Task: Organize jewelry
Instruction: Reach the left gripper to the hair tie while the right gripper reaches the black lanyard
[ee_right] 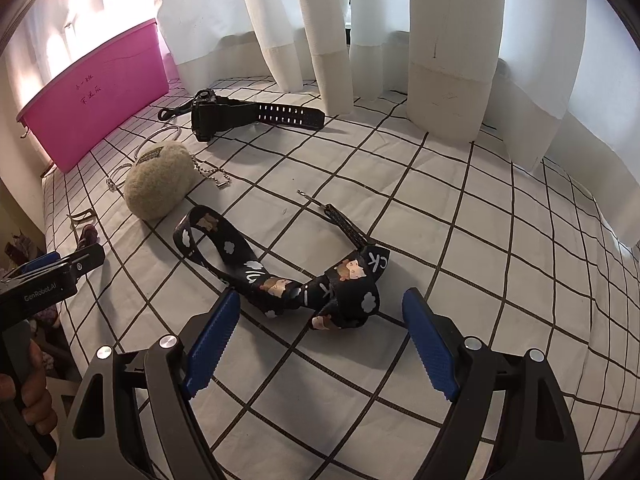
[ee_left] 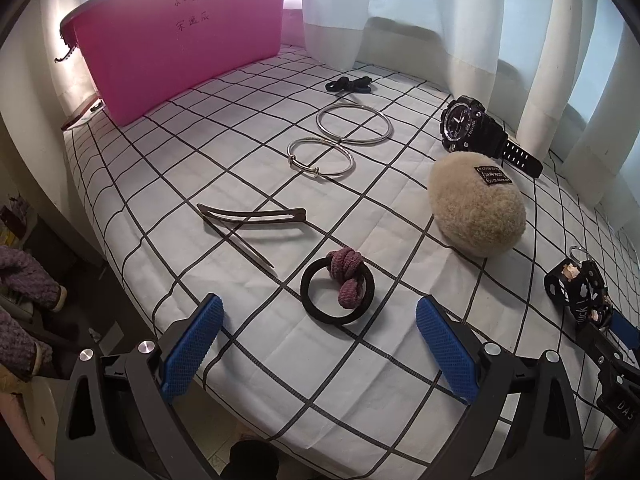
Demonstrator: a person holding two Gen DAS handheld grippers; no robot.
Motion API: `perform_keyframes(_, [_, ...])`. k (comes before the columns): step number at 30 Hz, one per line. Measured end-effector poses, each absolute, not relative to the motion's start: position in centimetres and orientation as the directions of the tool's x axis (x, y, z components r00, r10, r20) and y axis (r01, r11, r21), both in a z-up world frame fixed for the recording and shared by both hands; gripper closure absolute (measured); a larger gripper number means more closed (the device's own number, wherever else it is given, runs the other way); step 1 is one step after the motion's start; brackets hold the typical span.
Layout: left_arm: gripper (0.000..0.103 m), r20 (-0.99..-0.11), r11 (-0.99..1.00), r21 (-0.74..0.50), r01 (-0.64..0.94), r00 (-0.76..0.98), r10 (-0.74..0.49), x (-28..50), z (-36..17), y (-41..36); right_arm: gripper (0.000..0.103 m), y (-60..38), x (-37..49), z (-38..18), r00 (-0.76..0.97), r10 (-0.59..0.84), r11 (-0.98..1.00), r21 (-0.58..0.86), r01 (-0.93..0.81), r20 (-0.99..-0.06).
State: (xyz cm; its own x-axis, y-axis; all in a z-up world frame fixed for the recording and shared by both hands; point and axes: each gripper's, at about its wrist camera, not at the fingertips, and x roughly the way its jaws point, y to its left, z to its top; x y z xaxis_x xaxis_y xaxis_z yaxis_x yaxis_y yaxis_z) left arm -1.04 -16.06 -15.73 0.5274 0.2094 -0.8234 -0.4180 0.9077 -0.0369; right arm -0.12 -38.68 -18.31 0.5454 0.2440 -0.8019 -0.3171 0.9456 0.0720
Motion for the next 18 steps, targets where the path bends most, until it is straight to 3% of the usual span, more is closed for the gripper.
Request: perform_keyframes(18, [0.006, -0.809, 0.908, -0.011, -0.419, 0.537, 0.238, 0.9, -16.0, -17.3, 0.024, -37.3, 2.3, -18.8, 0.557, 0.190, 0.951, 0.010, -0.310, -0.808])
